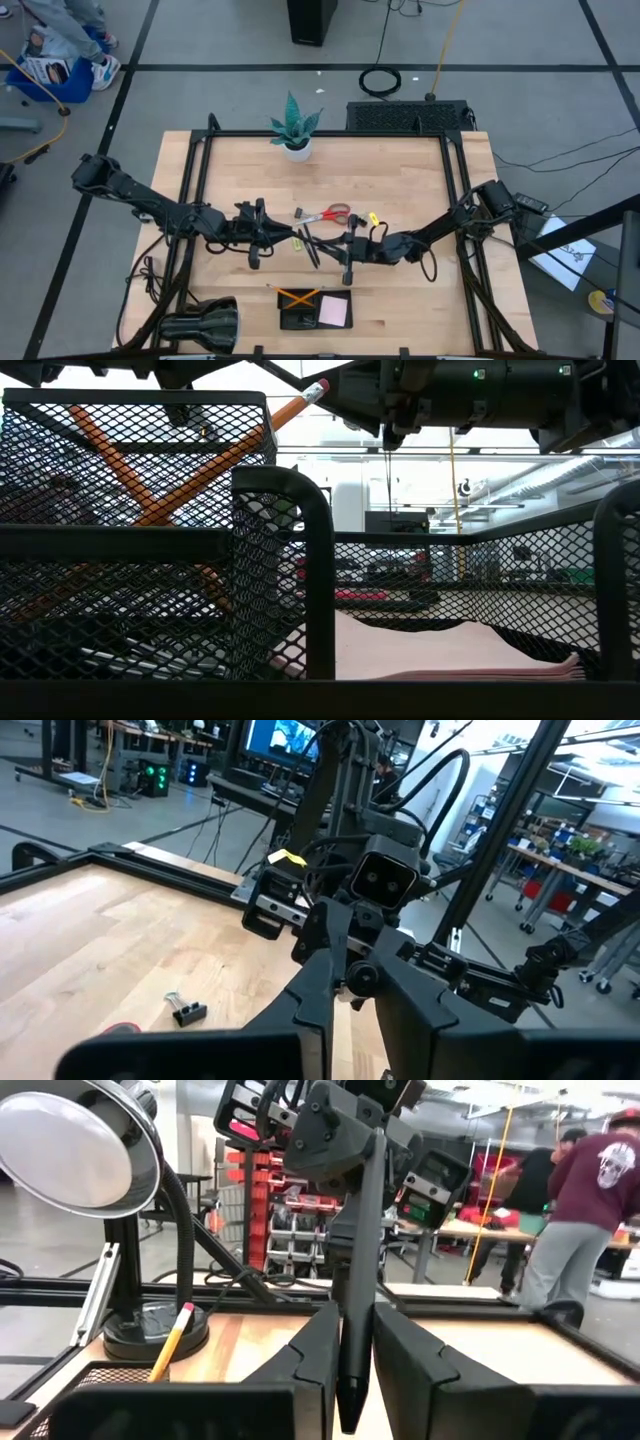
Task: Pick and place office supplies into organizer
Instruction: Put the black pen into the black desk organizer
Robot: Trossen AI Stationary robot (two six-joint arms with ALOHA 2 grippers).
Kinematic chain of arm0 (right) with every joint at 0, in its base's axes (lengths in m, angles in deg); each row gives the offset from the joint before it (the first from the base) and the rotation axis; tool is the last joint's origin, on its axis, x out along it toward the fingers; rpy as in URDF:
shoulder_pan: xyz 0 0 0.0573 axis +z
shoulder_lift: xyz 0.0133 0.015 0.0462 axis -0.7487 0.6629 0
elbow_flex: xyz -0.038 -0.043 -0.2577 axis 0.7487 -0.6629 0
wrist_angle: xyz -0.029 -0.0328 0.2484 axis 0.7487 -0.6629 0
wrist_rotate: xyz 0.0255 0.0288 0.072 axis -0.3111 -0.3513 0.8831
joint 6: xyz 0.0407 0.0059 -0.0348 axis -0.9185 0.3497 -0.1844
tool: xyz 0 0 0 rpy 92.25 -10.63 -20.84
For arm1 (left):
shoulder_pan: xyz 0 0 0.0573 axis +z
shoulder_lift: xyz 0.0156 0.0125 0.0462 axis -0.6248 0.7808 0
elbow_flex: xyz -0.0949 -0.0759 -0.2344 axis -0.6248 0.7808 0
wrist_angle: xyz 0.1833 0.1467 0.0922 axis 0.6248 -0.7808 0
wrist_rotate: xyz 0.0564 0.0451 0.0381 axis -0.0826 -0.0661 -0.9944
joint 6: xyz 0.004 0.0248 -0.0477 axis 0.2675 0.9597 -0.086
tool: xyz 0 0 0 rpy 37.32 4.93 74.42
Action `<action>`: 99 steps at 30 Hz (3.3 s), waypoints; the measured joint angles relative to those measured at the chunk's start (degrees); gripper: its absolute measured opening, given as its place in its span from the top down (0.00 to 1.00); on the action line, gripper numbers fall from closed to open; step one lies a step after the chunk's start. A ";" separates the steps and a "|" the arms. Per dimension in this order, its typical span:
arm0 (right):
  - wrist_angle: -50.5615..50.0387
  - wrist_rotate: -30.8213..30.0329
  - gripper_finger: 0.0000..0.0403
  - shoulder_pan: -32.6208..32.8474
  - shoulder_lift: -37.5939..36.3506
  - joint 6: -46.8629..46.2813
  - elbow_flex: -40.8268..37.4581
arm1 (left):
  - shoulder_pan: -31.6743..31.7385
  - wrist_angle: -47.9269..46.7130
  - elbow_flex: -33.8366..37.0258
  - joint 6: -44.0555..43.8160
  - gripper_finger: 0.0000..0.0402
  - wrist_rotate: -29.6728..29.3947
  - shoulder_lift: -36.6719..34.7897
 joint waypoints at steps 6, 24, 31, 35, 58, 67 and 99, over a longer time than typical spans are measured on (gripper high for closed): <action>-9.62 0.94 0.88 0.95 0.02 -6.97 -0.21 | 0.09 1.23 -0.02 -0.03 0.82 -1.04 -0.20; -18.19 -6.28 0.88 4.07 -8.16 -13.78 -11.23 | -0.02 0.61 -0.09 -5.25 0.81 12.54 -0.18; -17.65 -8.41 0.88 4.07 -17.70 -19.17 -19.76 | -0.10 -2.19 -0.07 -7.79 0.81 19.48 -0.17; -17.68 -8.41 0.88 4.12 -21.25 -23.59 -24.40 | -0.12 -5.18 -0.04 -8.98 0.81 19.70 -0.15; -4.88 -8.63 0.88 4.04 -22.62 -25.71 -32.22 | -8.36 -11.30 -0.04 9.50 0.81 20.31 -0.11; -5.02 -8.63 0.88 4.04 -22.60 -25.73 -32.22 | -7.78 -13.83 -0.04 14.59 0.81 24.02 -0.09; -8.08 -8.72 0.88 4.02 -22.55 -28.53 -32.20 | -6.60 -5.27 -0.02 15.30 0.78 24.94 9.16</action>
